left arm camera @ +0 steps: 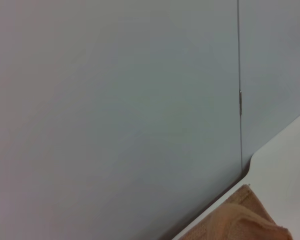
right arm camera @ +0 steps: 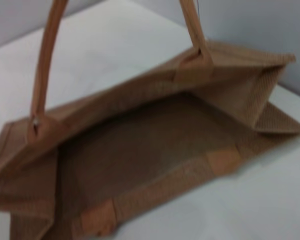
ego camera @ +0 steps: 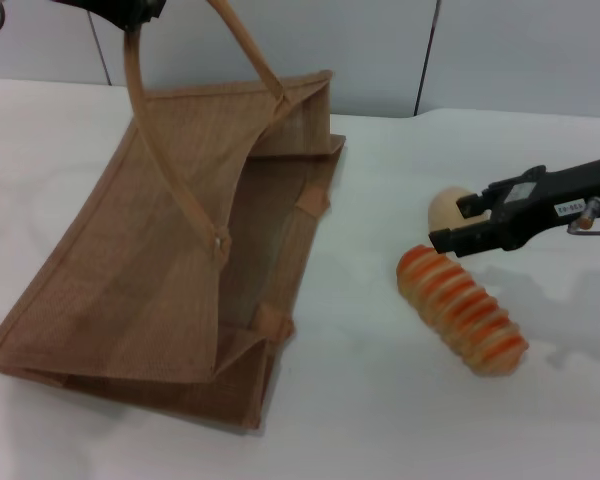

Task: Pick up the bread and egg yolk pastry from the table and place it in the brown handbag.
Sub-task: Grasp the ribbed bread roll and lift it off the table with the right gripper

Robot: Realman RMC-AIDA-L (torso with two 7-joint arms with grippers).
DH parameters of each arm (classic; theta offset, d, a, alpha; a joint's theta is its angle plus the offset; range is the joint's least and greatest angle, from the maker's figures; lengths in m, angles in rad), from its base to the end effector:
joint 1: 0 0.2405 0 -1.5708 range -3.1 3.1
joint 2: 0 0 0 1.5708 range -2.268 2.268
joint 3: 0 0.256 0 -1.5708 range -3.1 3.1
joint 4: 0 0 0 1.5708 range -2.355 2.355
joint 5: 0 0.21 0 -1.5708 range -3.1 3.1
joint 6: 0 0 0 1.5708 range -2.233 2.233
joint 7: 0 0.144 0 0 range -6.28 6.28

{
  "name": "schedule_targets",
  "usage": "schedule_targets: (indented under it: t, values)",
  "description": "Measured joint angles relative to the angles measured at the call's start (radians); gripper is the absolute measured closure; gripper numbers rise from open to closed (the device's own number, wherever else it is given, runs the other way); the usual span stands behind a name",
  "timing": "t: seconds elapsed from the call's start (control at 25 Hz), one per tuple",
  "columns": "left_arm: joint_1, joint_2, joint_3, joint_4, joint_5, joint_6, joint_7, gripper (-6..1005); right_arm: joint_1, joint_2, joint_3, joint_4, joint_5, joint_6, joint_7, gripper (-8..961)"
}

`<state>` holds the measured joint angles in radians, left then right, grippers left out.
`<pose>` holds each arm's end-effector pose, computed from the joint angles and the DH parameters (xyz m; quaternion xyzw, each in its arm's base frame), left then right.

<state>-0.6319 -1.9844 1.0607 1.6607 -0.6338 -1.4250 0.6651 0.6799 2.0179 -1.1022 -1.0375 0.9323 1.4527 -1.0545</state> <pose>-0.1243 0.4019 0.1400 -0.8893 -0.2278 -0.0088 0.3965 0.1826 0.3888 0.0178 -0.9588 0.2554 0.0245 0.1221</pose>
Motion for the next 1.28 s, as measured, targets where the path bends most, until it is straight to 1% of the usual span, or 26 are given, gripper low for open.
schedule_targets:
  t: [0.2,0.32,0.64,0.92,1.12,1.2,1.28]
  values:
    - [-0.002,0.001,0.0,0.001,0.002,-0.002,-0.001,883,0.038,0.001,-0.009,0.002,-0.134,0.028,0.039,230]
    - [-0.003,0.001,0.0,0.002,0.002,-0.002,-0.001,883,0.055,0.003,-0.011,0.006,-0.185,0.042,0.051,229]
    - [-0.004,0.001,0.001,0.004,0.02,-0.002,-0.001,883,0.074,0.003,-0.069,0.007,-0.221,0.071,0.096,229]
    - [-0.005,-0.001,0.004,0.007,0.029,-0.002,-0.002,883,0.086,0.004,-0.076,0.023,-0.235,0.072,0.112,228]
    - [-0.005,-0.002,0.004,0.007,0.029,-0.002,-0.003,883,0.104,0.004,-0.088,0.072,-0.267,0.062,0.119,228]
    - [-0.005,-0.003,0.004,0.007,0.029,-0.002,-0.003,883,0.117,0.004,-0.105,0.101,-0.272,0.052,0.123,169]
    - [-0.005,-0.003,0.005,0.007,0.029,-0.002,-0.003,883,0.13,0.004,-0.119,0.132,-0.273,0.039,0.125,169]
